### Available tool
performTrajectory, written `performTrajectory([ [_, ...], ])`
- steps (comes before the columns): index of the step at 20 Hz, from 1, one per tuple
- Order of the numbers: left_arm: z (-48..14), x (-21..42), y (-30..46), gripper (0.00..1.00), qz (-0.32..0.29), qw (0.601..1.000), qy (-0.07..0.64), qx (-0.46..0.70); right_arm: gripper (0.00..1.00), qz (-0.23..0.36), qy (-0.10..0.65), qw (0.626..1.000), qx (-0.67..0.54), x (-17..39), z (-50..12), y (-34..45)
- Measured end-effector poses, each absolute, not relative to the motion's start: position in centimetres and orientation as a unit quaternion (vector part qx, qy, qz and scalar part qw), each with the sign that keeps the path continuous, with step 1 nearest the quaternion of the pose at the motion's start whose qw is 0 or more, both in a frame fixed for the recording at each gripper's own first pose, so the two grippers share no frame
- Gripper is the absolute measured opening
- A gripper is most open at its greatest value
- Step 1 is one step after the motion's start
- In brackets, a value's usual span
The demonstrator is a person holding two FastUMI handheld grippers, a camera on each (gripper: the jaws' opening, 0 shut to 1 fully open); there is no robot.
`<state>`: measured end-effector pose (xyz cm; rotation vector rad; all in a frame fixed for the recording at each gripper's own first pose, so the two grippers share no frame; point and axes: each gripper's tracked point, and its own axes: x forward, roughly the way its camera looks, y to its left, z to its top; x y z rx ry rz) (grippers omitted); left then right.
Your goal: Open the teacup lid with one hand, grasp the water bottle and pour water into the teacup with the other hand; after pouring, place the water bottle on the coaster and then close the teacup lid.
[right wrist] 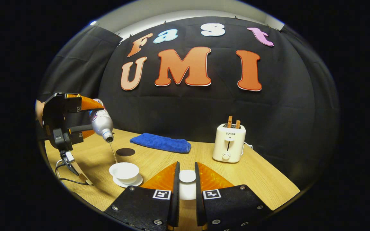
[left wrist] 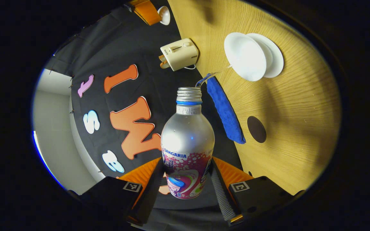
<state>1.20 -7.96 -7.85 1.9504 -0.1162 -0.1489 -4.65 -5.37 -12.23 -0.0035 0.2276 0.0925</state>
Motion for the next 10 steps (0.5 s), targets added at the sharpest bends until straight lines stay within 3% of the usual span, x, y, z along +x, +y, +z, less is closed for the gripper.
performTrajectory([
  [10,-6.1,1.7,-8.2,0.83,-0.062,0.525,-0.074,0.846,0.22,0.055,0.111,0.992,-0.009,-4.5,-11.9,-4.6],
])
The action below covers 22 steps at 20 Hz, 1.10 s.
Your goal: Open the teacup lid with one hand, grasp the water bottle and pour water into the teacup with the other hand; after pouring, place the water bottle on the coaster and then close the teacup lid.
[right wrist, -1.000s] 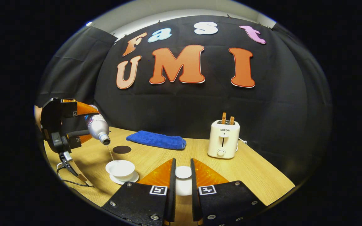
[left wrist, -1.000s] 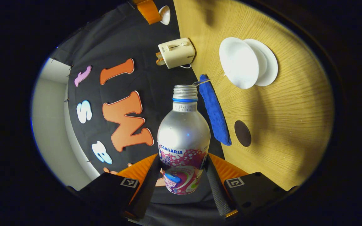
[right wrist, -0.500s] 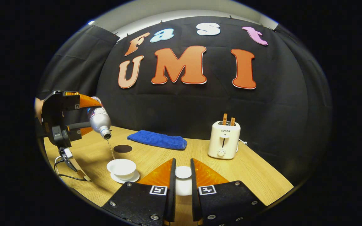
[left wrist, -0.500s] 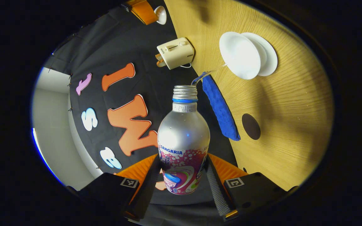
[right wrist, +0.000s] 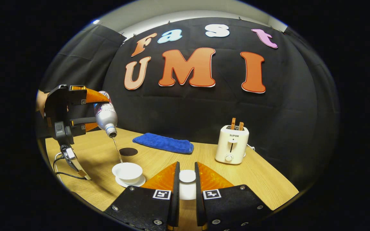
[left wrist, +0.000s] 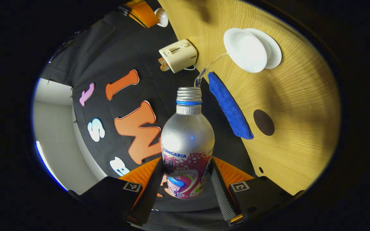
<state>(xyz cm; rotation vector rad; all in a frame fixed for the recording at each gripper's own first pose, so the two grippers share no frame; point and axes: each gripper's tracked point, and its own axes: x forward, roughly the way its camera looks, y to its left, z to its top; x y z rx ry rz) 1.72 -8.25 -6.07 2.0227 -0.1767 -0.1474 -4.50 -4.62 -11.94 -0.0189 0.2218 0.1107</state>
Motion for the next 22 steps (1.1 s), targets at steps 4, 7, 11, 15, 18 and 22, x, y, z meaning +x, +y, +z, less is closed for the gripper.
performTrajectory([
  [4,-6.7,1.8,-9.0,0.84,-0.062,0.507,-0.087,0.855,0.22,0.055,0.111,0.992,-0.008,-4.5,-12.0,-4.5],
  [7,-8.3,1.8,-9.5,0.86,-0.071,0.491,-0.092,0.863,0.22,0.056,0.108,0.993,-0.005,-4.5,-12.0,-4.5],
  [11,-9.6,1.7,-10.3,0.83,-0.079,0.478,-0.098,0.87,0.22,0.058,0.109,0.992,-0.008,-4.6,-12.2,-4.4],
  [15,-10.3,1.5,-11.1,0.85,-0.085,0.465,-0.11,0.874,0.22,0.059,0.11,0.992,-0.002,-4.5,-12.3,-4.3],
  [18,-10.6,1.6,-11.1,0.83,-0.086,0.469,-0.113,0.872,0.22,0.059,0.114,0.992,-0.003,-4.4,-12.5,-4.2],
  [22,-9.9,1.4,-11.2,0.83,-0.079,0.496,-0.128,0.855,0.22,0.065,0.114,0.991,0.002,-4.4,-12.4,-3.7],
])
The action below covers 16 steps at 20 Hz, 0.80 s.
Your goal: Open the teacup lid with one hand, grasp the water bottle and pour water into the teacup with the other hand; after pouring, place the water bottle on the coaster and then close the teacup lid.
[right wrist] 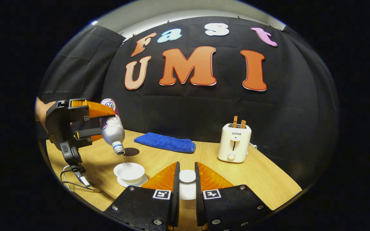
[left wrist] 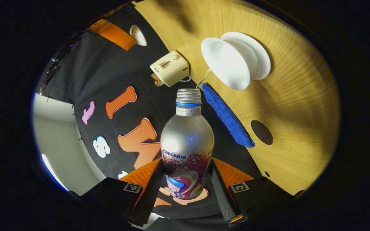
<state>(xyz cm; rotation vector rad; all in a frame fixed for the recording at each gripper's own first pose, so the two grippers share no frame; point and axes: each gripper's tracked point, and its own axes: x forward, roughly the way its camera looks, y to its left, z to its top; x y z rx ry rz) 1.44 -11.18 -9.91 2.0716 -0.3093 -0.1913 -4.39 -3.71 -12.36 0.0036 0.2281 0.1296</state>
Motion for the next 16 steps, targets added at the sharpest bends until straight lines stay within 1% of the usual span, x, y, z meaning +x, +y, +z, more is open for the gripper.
performTrajectory([
  [2,-9.0,1.5,-11.5,0.85,-0.073,0.513,-0.142,0.844,0.22,0.065,0.115,0.991,-0.001,-4.2,-12.4,-3.3],
  [3,-8.7,1.6,-11.4,0.85,-0.071,0.528,-0.145,0.834,0.22,0.065,0.116,0.991,-0.003,-4.0,-12.3,-3.3],
  [4,-8.3,1.7,-11.1,0.82,-0.067,0.545,-0.147,0.823,0.22,0.065,0.115,0.991,-0.003,-3.9,-12.1,-3.1],
  [5,-7.5,1.7,-10.6,0.84,-0.055,0.565,-0.15,0.809,0.22,0.066,0.115,0.991,0.0,-3.8,-12.0,-2.9],
  [7,-6.1,2.0,-10.4,0.84,-0.036,0.592,-0.164,0.788,0.22,0.07,0.115,0.991,0.012,-3.4,-11.8,-2.3],
  [8,-5.9,1.8,-10.4,0.87,-0.036,0.611,-0.172,0.772,0.22,0.073,0.115,0.991,0.014,-3.2,-11.7,-1.9],
  [9,-5.4,2.1,-10.3,0.87,-0.028,0.628,-0.18,0.756,0.22,0.074,0.114,0.991,0.016,-3.0,-11.5,-1.6],
  [10,-4.6,2.2,-10.0,0.8,-0.021,0.647,-0.189,0.738,0.22,0.076,0.114,0.99,0.016,-2.8,-11.4,-1.3],
  [12,-3.3,2.5,-9.0,0.87,-0.003,0.701,-0.197,0.686,0.22,0.078,0.112,0.991,0.016,-2.4,-11.1,-0.8],
  [13,-2.5,2.8,-8.2,0.83,0.008,0.73,-0.2,0.654,0.22,0.081,0.112,0.99,0.016,-2.0,-11.0,-0.4],
  [15,-1.2,3.5,-7.0,0.83,0.025,0.789,-0.202,0.581,0.22,0.083,0.113,0.99,0.015,-1.5,-10.8,0.2],
  [16,-0.6,3.8,-6.2,0.79,0.032,0.811,-0.205,0.547,0.22,0.082,0.111,0.99,0.013,-1.3,-10.6,0.5],
])
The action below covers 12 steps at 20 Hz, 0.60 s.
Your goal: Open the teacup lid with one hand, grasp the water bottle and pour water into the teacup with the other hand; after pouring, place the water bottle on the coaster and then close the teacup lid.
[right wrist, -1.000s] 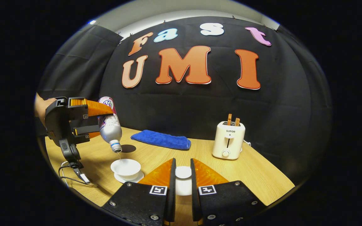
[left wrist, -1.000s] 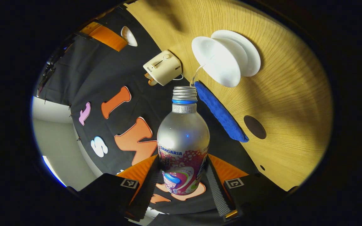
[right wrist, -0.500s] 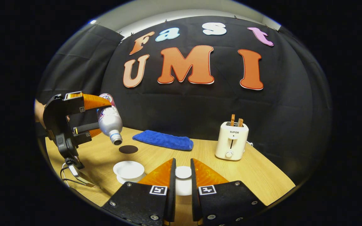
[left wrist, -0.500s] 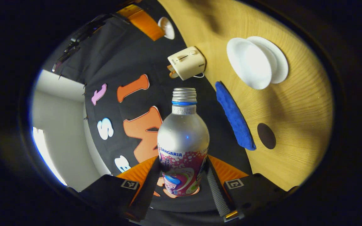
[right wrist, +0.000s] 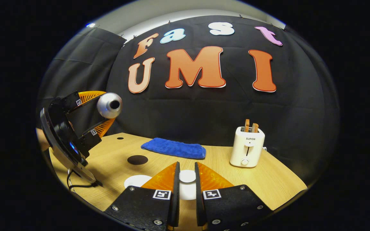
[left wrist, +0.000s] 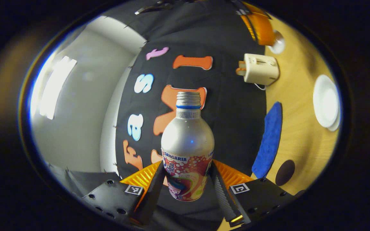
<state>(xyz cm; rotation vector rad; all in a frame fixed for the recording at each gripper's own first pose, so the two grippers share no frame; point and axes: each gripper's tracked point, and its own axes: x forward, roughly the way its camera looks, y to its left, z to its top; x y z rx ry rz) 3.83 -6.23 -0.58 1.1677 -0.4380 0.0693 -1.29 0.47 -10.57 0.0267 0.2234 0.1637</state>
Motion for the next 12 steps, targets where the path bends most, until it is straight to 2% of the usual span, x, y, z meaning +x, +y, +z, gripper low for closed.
performTrajectory([
  [1,0.0,4.0,-5.8,0.83,0.04,0.832,-0.209,0.512,0.22,0.083,0.111,0.99,0.012,-1.1,-10.4,0.7],
  [6,0.3,5.3,-3.3,0.83,0.046,0.941,-0.176,0.287,0.22,0.093,0.105,0.99,0.002,-0.5,-9.6,2.1],
  [9,0.3,6.6,-2.2,0.82,0.044,0.971,-0.157,0.174,0.22,0.102,0.097,0.99,0.002,0.0,-9.1,3.0],
  [10,-0.3,7.5,-1.8,0.79,0.04,0.98,-0.141,0.136,0.22,0.106,0.097,0.99,0.007,0.1,-9.0,3.3],
  [11,-1.1,8.4,-1.3,0.83,0.039,0.987,-0.123,0.099,0.22,0.11,0.096,0.989,0.012,0.2,-9.0,3.6],
  [12,-2.1,9.5,-0.8,0.83,0.035,0.992,-0.103,0.064,0.22,0.112,0.098,0.989,0.015,0.4,-9.1,3.8],
])
